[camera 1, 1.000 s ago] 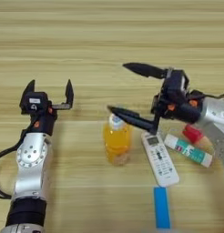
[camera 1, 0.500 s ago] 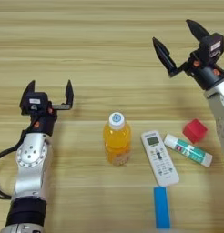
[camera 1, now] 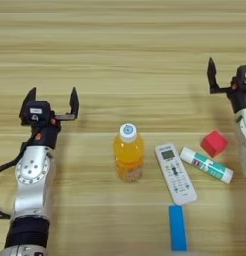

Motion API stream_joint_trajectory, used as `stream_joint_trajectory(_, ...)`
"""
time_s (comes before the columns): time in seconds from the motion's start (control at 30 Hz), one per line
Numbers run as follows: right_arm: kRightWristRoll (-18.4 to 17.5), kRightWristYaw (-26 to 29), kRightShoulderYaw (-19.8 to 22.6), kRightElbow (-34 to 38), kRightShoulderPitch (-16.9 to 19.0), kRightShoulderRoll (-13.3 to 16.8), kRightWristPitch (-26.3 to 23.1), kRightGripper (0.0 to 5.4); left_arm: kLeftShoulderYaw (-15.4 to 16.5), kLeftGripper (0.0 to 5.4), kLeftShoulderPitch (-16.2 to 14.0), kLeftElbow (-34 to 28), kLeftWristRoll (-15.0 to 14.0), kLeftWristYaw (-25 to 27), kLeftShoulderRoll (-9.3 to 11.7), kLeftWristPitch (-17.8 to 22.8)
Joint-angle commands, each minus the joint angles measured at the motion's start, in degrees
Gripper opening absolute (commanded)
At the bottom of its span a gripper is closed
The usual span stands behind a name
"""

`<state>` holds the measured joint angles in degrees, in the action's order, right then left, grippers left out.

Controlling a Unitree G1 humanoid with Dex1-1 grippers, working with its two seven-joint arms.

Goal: Move the objects on the table

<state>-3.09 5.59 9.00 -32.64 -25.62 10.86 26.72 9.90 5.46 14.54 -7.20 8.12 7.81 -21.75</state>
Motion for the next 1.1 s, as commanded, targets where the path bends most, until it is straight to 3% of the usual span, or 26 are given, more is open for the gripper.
stream_joint_trajectory(0.03, -1.96, 1.82, 0.30, -2.91, -1.61, -0.91, 2.89, 5.37, 0.41, 5.40, 0.45, 0.27, -0.60, 0.68, 0.75, -0.30)
stream_joint_trajectory(0.3, -4.61, 3.25, 1.19, -5.47, -2.74, -1.34, 4.32, 5.37, 0.80, 5.40, 0.34, -0.62, -1.19, 2.20, 1.01, -0.45)
stream_joint_trajectory(0.5, -4.90, 3.35, 1.16, -6.09, -2.91, -1.36, 4.75, 5.37, 0.98, 5.40, -0.20, -5.75, -5.12, 6.25, 1.87, 0.56)
stream_joint_trajectory(0.57, -4.90, 3.35, 1.15, -6.24, -2.94, -1.39, 4.83, 5.37, 0.06, 5.40, -1.16, -12.11, -11.09, 10.38, 2.05, 3.28)
stream_joint_trajectory(0.63, -4.91, 3.38, 1.16, -6.39, -2.99, -1.41, 4.90, 5.37, -0.96, 5.40, -2.14, -16.80, -14.58, 13.46, 2.63, 4.90)
stream_joint_trajectory(0.8, -4.61, 3.35, 1.01, -6.78, -3.07, -1.43, 5.38, 5.37, -4.85, 5.40, -5.43, -25.02, -16.96, 20.97, 4.85, 5.30)
stream_joint_trajectory(0.97, -4.45, 3.33, 0.89, -7.11, -3.09, -1.44, 5.78, 5.37, -8.68, 5.40, -8.66, -27.20, -17.08, 27.64, 6.45, 4.54)
stream_joint_trajectory(1.1, -4.30, 3.22, 0.76, -6.92, -3.01, -1.51, 5.74, 5.37, -10.87, 5.40, -10.76, -28.55, -18.37, 32.55, 8.71, 6.31)
